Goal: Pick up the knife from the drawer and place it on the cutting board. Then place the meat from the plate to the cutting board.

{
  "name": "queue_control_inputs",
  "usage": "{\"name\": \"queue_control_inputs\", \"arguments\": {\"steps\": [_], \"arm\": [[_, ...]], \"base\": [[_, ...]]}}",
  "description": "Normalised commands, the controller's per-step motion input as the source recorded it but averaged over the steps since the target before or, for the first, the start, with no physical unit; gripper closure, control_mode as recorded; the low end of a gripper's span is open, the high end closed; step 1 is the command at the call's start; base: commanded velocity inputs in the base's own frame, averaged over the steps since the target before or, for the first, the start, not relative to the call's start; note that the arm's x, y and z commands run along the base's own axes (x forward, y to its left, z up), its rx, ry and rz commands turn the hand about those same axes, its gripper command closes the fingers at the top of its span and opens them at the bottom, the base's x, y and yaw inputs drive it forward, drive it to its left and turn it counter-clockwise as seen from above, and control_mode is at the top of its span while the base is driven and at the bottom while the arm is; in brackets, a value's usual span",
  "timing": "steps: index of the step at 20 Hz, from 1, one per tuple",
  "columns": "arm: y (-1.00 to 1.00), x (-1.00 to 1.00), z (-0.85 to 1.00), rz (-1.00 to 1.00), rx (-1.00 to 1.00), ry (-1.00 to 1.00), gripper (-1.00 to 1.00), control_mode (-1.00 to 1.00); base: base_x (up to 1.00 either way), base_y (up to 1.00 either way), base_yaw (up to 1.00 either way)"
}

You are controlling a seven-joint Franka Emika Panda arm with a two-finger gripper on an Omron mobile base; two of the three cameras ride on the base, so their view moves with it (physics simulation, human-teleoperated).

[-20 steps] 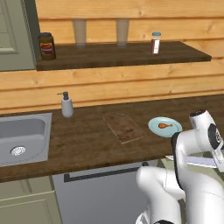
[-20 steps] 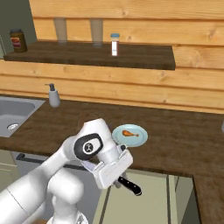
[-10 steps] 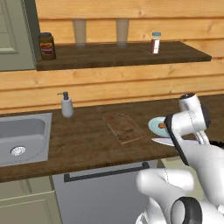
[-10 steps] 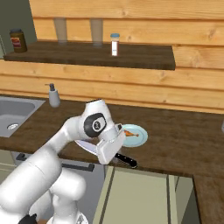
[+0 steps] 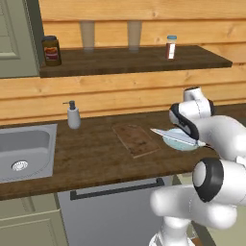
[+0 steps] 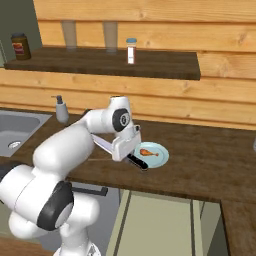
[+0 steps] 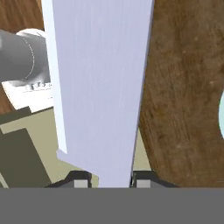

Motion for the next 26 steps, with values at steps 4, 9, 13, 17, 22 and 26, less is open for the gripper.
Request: {"name": "queue_control_inputs", "arguments": {"steps": [4, 9, 13, 17, 22, 26], "arm": [[0.59, 0.81, -0.15, -0.12, 0.05, 0.00, 1.00, -1.00], [0.74, 0.45, -0.28, -0.20, 0.00, 0.00, 1.00, -1.00], [0.44, 0.46, -0.24, -0.22, 0.00, 0.00, 1.00, -1.00], [0.32, 0.54, -0.18, -0.21, 0.00, 0.00, 1.00, -1.00], [0.17, 0.53, -0.29, -0.17, 0.00, 0.03, 1.00, -1.00], [0.19, 0.39, -0.44, -0.15, 0.00, 0.01, 1.00, -1.00]], "base": [[0.00, 0.00, 0.00], [0.00, 0.00, 0.00], [0.00, 0.00, 0.00], [0.00, 0.00, 0.00], [0.00, 0.00, 0.00], [0.00, 0.00, 0.00]]}}
